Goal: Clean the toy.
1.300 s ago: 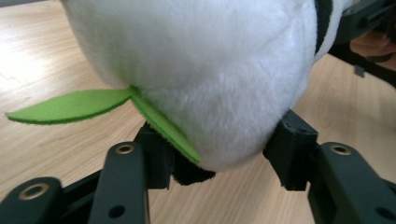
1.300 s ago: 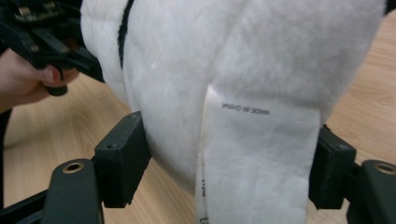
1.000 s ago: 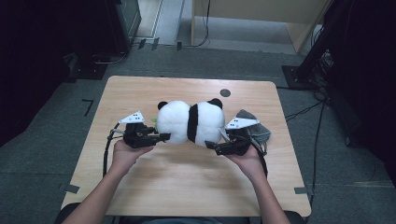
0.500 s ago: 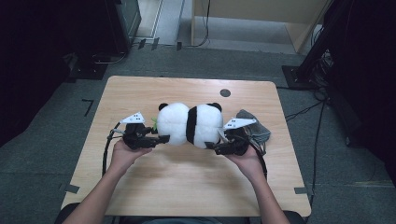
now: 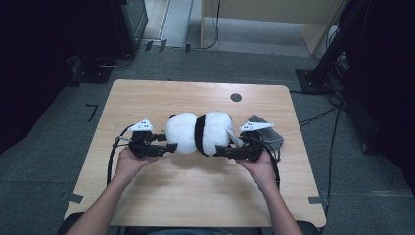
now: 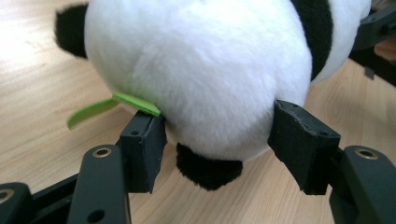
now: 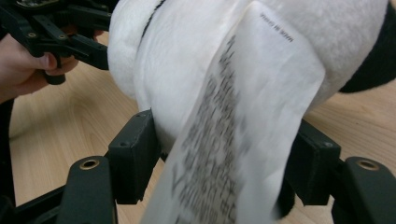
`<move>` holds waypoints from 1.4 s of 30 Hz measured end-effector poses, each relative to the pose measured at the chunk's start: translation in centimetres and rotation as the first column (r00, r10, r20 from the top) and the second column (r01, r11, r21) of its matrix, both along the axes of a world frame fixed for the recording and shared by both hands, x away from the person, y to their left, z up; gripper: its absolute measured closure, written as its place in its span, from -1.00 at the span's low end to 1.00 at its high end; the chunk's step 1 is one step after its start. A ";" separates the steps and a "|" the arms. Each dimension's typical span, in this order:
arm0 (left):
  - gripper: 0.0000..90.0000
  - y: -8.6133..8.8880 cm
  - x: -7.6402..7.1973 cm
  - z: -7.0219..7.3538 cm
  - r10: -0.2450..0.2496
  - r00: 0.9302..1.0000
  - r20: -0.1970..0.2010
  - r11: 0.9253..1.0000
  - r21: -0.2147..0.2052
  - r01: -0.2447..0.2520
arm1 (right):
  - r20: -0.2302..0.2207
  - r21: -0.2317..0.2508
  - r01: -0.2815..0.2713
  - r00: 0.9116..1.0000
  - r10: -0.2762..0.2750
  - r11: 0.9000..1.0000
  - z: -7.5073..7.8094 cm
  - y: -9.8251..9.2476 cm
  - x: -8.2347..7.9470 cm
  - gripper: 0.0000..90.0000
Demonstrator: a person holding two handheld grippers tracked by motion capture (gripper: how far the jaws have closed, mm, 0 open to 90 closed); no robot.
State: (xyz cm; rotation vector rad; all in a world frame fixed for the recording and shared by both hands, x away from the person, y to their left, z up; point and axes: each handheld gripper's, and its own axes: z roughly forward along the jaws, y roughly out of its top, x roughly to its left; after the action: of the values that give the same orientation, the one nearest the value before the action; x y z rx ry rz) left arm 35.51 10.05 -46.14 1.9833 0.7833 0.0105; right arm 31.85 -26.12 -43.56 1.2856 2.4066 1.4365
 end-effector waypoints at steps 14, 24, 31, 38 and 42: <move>-0.14 0.2 0.1 -0.7 0.015 1.000 -0.014 1.000 0.021 -0.015 | -0.001 -0.077 -0.014 1.000 0.014 0.997 -1.0 0.4 0.1 -0.28; -0.13 0.0 0.1 -0.3 0.014 1.000 0.011 0.999 0.029 -0.015 | 0.085 -0.116 0.028 0.996 -0.018 0.993 -0.4 -1.0 -0.3 -0.29; -0.14 -0.1 0.1 0.4 0.014 0.999 0.038 0.999 0.036 -0.015 | 0.108 -0.119 0.041 0.994 -0.028 0.992 -0.2 -1.7 -0.4 -0.29; -0.17 -0.6 0.8 1.4 0.022 0.997 0.072 1.000 -0.003 -0.022 | 0.152 -0.123 0.058 0.988 -0.039 0.991 -0.3 -2.6 -0.8 -0.28; -0.19 -1.1 1.0 1.4 0.015 0.996 0.090 1.000 0.021 -0.017 | 0.168 -0.128 0.068 0.985 -0.046 0.989 -0.5 -3.1 -1.0 -0.27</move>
State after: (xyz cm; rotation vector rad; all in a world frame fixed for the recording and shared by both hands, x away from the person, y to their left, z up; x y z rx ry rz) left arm 36.50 8.96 -44.79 1.9827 0.7434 0.1168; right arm 30.83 -29.26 -44.05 1.1480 2.2959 1.2881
